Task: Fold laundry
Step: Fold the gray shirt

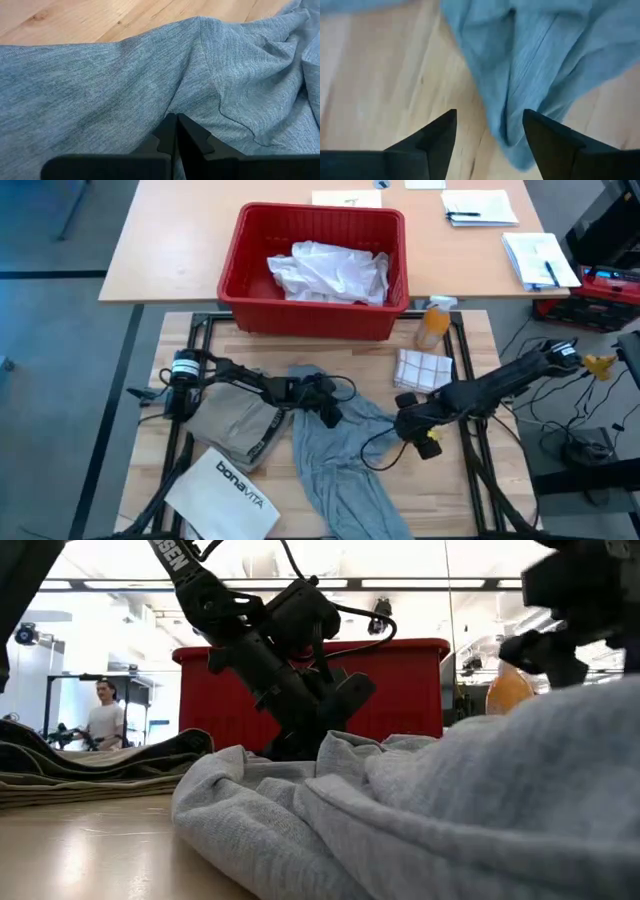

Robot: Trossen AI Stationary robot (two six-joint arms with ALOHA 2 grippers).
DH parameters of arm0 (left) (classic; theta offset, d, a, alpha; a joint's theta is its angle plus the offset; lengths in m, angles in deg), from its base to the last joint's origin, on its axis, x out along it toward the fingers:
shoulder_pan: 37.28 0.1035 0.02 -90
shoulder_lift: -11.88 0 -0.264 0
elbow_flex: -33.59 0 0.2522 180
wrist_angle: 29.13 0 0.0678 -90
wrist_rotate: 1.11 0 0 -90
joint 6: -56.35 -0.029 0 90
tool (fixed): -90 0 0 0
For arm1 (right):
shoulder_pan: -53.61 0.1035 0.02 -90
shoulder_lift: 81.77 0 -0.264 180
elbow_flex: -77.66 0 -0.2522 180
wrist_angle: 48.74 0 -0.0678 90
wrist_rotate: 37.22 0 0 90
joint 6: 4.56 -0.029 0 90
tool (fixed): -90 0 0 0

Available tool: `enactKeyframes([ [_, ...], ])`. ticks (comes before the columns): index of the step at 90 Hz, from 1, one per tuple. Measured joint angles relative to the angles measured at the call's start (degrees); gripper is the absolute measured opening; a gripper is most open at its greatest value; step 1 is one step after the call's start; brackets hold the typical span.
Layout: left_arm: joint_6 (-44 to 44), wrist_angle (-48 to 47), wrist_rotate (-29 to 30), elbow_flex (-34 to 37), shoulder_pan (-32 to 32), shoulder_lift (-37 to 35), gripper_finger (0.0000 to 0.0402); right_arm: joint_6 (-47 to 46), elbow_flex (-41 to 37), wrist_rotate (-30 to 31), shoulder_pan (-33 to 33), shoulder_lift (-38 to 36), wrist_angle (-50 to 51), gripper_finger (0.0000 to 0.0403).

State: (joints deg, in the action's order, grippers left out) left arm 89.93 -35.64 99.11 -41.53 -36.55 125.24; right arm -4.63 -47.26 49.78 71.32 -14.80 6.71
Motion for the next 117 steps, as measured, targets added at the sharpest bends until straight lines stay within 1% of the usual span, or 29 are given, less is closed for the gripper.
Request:
enactKeyframes([
  [6,0.0,0.0,0.0,0.0,0.0,0.0,0.0000,0.0,0.0,0.0,-1.1,-1.2,-1.3,0.0199],
  [15,0.0,0.0,0.0,0.0,0.0,0.0,0.0000,1.1,-0.4,-1.6,-3.4,-0.4,-7.3,0.0176],
  [20,0.1,0.0,0.0,0.0,0.0,0.0,0.0000,2.2,-0.6,-3.0,-5.1,1.7,-10.2,0.0161],
  [30,0.1,0.0,0.0,0.0,0.0,0.0,0.0000,4.5,-0.4,-3.4,-7.9,6.2,-15.4,0.0135],
  [44,0.3,0.0,0.0,0.0,0.0,0.0,0.0000,11.2,-0.3,-3.0,-11.0,12.3,-20.5,0.0115],
  [58,0.9,0.0,0.0,0.0,0.0,0.0,0.0000,15.7,-0.3,-3.0,-13.3,16.8,-22.1,0.0106],
  [74,1.7,0.0,-0.1,0.0,0.0,0.0,0.0000,17.4,-0.3,-2.8,-14.7,17.5,-24.9,0.0103],
  [85,1.9,0.0,-0.1,0.0,0.0,0.0,0.0000,19.8,-0.3,-2.9,-14.8,17.4,-27.5,0.0112],
  [93,2.1,0.0,-0.1,0.0,0.0,0.0,0.0000,21.9,-0.2,-3.0,-14.8,18.9,-29.0,0.0122],
  [104,2.5,0.0,-0.1,0.0,0.0,0.0,0.0000,22.4,-0.1,-3.0,-14.8,21.8,-29.1,0.0128],
  [111,2.5,0.0,-0.1,0.0,-0.1,0.0,0.0000,23.3,0.4,-3.0,-14.8,22.8,-29.2,0.0120],
  [117,2.5,0.0,-0.1,0.0,0.0,0.0,0.0000,23.3,1.0,-3.0,-14.8,23.0,-29.2,0.0103],
])
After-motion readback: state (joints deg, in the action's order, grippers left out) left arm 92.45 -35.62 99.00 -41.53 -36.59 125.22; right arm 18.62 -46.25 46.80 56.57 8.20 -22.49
